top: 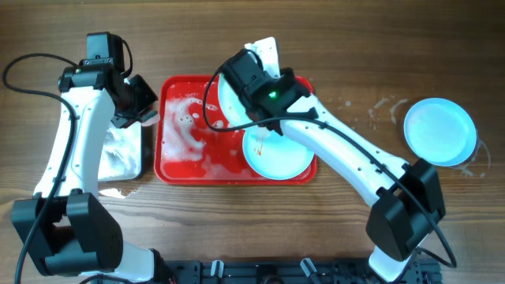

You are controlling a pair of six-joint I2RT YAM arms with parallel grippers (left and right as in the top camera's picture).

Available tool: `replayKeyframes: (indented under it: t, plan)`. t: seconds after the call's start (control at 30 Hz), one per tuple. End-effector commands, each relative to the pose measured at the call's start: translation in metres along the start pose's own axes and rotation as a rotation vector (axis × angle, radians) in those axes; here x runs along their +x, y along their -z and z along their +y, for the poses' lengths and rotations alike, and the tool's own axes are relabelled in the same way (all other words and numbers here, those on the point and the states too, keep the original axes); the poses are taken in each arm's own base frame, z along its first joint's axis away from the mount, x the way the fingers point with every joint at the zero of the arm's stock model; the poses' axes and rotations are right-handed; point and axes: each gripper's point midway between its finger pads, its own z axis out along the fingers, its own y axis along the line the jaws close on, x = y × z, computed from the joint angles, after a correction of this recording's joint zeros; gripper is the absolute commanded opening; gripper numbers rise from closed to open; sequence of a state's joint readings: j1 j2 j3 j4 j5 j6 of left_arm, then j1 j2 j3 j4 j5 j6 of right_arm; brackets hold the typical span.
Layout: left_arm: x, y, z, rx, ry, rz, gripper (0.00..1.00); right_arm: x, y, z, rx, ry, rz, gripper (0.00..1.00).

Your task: Clean dirty plates on tray and stack at the side

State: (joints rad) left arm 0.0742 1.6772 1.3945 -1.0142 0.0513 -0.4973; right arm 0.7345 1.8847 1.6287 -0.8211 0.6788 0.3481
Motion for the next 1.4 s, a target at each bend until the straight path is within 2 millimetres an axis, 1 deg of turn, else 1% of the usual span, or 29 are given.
replayKeyframes:
  t: [0.0, 0.03, 0.07, 0.13, 0.2, 0.27, 0.3, 0.4, 0.5, 0.57, 0.63, 0.73, 0.8, 0.87, 0.93, 1.03, 1.13, 1.37]
  plan:
    - [-0.003, 0.007, -0.005, 0.023, -0.020, -0.014, 0.04, -0.014, 0.002, -0.025, -0.022, -0.113, -0.018, 0.04]
    - [-0.003, 0.007, -0.005, 0.023, -0.020, -0.015, 0.04, -0.012, 0.000, -0.021, -0.078, -0.125, 0.007, 0.04]
    - [-0.003, 0.007, -0.005, 0.023, -0.021, -0.015, 0.04, -0.008, -0.002, -0.021, -0.095, -0.119, 0.028, 0.04]
    - [-0.003, 0.007, -0.005, 0.024, -0.020, -0.015, 0.04, -0.001, -0.004, -0.017, -0.065, -0.075, 0.043, 0.04]
    - [-0.003, 0.007, -0.005, 0.024, -0.020, -0.015, 0.04, 0.006, -0.003, -0.007, -0.038, -0.029, 0.046, 0.04]
    - [-0.003, 0.007, -0.005, 0.024, -0.020, -0.015, 0.04, 0.006, 0.000, -0.003, -0.044, -0.022, 0.040, 0.04]
    - [-0.003, 0.007, -0.005, 0.024, -0.020, -0.015, 0.04, 0.004, 0.001, -0.005, -0.040, -0.028, 0.033, 0.04]
    - [-0.003, 0.007, -0.005, 0.024, -0.021, -0.015, 0.04, -0.007, 0.003, -0.030, 0.008, -0.079, 0.003, 0.04]
    - [-0.003, 0.007, -0.005, 0.024, -0.020, -0.015, 0.04, -0.014, 0.005, -0.048, -0.016, -0.137, 0.002, 0.05]
    - [-0.004, 0.007, -0.005, 0.024, -0.020, -0.016, 0.04, -0.013, 0.002, -0.051, -0.046, -0.154, 0.020, 0.04]
    - [-0.003, 0.007, -0.005, 0.024, -0.021, -0.015, 0.04, -0.007, -0.002, -0.042, -0.078, -0.141, 0.049, 0.04]
    - [-0.003, 0.007, -0.005, 0.024, -0.020, -0.015, 0.04, 0.005, -0.006, -0.018, -0.109, -0.091, 0.086, 0.04]
    - [-0.003, 0.007, -0.005, 0.024, -0.020, -0.015, 0.04, 0.011, -0.005, -0.002, -0.133, -0.060, 0.096, 0.04]
    - [-0.003, 0.007, -0.005, 0.024, -0.021, -0.015, 0.04, 0.008, 0.000, 0.006, -0.151, -0.058, 0.077, 0.04]
    - [-0.003, 0.007, -0.005, 0.024, -0.020, -0.015, 0.04, 0.000, 0.005, 0.004, -0.166, -0.078, 0.053, 0.04]
    - [-0.003, 0.007, -0.005, 0.024, -0.021, -0.015, 0.04, -0.008, 0.010, -0.008, -0.172, -0.108, 0.033, 0.04]
    - [-0.003, 0.007, -0.005, 0.024, -0.020, -0.015, 0.04, -0.009, 0.008, -0.012, -0.167, -0.120, 0.036, 0.04]
    - [-0.003, 0.007, -0.005, 0.023, -0.020, -0.014, 0.04, -0.009, 0.007, -0.013, -0.162, -0.121, 0.036, 0.04]
